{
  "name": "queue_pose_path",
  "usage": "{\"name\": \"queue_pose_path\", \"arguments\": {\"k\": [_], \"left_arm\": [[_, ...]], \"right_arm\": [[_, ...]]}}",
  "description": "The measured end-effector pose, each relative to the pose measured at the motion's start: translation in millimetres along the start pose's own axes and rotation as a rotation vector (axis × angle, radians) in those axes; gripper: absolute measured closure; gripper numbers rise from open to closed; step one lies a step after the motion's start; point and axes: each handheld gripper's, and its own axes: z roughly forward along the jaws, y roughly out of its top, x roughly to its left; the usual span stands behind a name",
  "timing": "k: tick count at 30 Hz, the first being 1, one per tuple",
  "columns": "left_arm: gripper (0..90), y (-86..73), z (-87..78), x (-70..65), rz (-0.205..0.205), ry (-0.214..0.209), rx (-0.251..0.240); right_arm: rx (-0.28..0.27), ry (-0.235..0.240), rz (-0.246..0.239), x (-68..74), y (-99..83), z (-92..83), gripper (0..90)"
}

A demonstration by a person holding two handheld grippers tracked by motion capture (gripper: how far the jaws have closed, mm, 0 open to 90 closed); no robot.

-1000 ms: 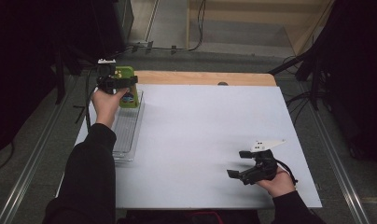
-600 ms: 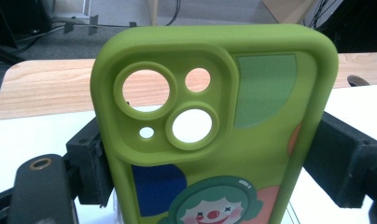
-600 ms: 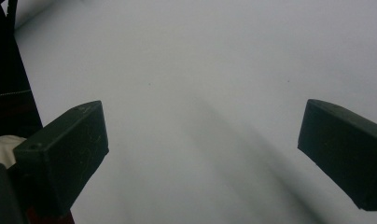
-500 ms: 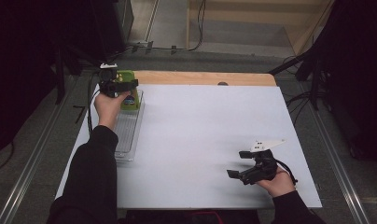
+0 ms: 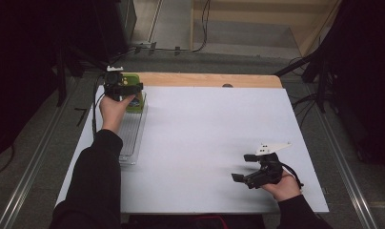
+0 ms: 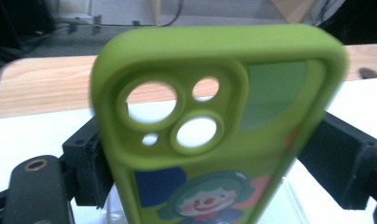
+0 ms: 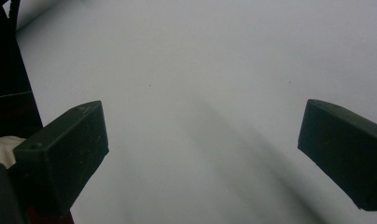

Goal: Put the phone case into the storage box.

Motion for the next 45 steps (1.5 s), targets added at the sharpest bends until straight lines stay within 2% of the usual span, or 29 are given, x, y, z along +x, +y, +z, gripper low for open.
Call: {"name": "queue_pose_path", "arguments": {"k": [4,7,13,24,29,40,45], "left_arm": [[11.0,0.0,0.5,-1.4,0.019,0.012,0.014],[4.7,-0.2,0.1,0.1,0.001,0.004,0.022],[4.6,0.3,-4.6,2.6,-0.004,-0.018,0.039],[4.7,3.2,-15.6,5.2,-0.043,-0.044,0.066],[4.7,3.6,-20.5,6.2,-0.068,-0.071,0.097],[4.9,5.7,-39.7,8.5,-0.078,-0.091,0.15],[5.0,4.2,-48.1,10.9,-0.097,-0.127,0.16]], "right_arm": [[-0.001,0.005,0.0,-0.1,0.7,0.8,0.3],[0.001,0.005,-0.002,-0.3,1.2,1.3,0.3],[0.001,0.008,-0.004,-0.7,2.3,2.6,0.3],[0.003,0.005,-0.002,0.0,1.8,1.9,0.3],[0.002,0.002,0.002,-0.2,1.5,1.8,0.3],[0.003,0.003,-0.002,0.0,2.0,2.2,0.3],[0.003,0.005,-0.002,0.2,2.5,3.2,0.3]]}}
